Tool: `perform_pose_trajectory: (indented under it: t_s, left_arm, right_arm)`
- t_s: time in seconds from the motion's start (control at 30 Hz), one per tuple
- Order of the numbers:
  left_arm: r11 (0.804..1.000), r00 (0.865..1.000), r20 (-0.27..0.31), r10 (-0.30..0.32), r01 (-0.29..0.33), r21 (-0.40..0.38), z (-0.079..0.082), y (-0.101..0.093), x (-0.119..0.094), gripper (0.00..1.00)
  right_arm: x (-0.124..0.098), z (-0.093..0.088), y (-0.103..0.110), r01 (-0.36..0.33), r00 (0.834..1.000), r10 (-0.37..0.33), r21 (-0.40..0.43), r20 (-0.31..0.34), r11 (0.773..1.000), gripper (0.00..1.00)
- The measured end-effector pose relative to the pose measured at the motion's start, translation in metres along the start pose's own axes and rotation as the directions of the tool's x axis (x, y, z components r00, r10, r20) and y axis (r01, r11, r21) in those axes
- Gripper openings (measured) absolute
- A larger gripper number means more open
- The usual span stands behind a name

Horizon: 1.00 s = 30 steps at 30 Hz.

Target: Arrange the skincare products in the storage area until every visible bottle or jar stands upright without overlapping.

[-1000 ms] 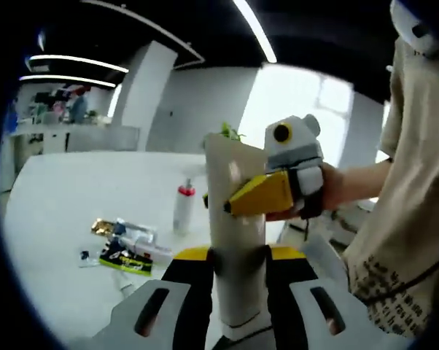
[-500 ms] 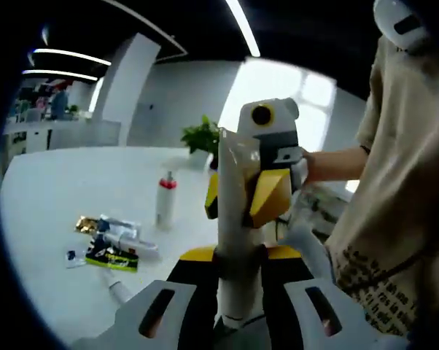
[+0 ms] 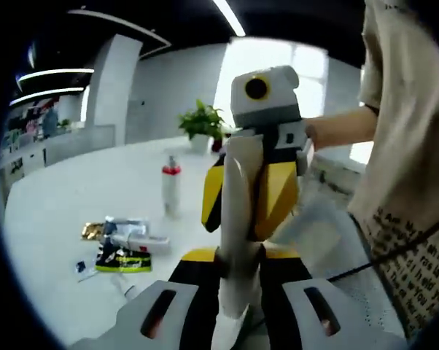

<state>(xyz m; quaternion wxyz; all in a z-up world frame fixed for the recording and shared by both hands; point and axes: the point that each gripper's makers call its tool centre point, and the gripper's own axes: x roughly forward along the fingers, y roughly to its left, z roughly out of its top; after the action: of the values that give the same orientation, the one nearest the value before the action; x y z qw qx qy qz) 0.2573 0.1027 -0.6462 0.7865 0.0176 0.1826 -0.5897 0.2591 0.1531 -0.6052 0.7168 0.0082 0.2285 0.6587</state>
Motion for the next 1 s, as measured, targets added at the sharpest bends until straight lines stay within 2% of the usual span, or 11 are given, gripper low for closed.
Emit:
perform_pose_trajectory:
  t_s: [0.2, 0.37, 0.7, 0.9, 1.0]
  left_arm:
    - [0.996, 0.997, -0.065, 0.031, -0.026, 0.08, -0.025, 0.012, 0.013, 0.16]
    - [0.996, 0.994, -0.104, 0.025, -0.016, 0.091, -0.037, 0.015, 0.018, 0.16]
    - [0.996, 0.997, -0.08, 0.012, -0.005, 0.087, -0.035, 0.019, 0.017, 0.17]
    - [0.99, 0.995, -0.099, 0.012, 0.002, 0.14, -0.039, 0.018, 0.02, 0.17]
    - [0.991, 0.994, -0.105, 0.017, -0.002, 0.137, -0.041, 0.019, 0.022, 0.17]
  right_arm:
    - [0.007, -0.023, -0.011, 0.027, 0.996, -0.031, -0.047, -0.083, 0.999, 0.13]
    - [0.007, -0.037, -0.017, 0.03, 0.992, -0.036, -0.051, -0.118, 0.998, 0.12]
    - [0.006, -0.033, -0.021, 0.039, 0.995, -0.042, -0.033, -0.095, 0.999, 0.13]
    - [0.005, -0.033, -0.021, 0.048, 0.995, -0.05, -0.03, -0.085, 0.998, 0.13]
    - [0.005, -0.033, -0.021, 0.045, 0.995, -0.048, -0.042, -0.092, 0.998, 0.13]
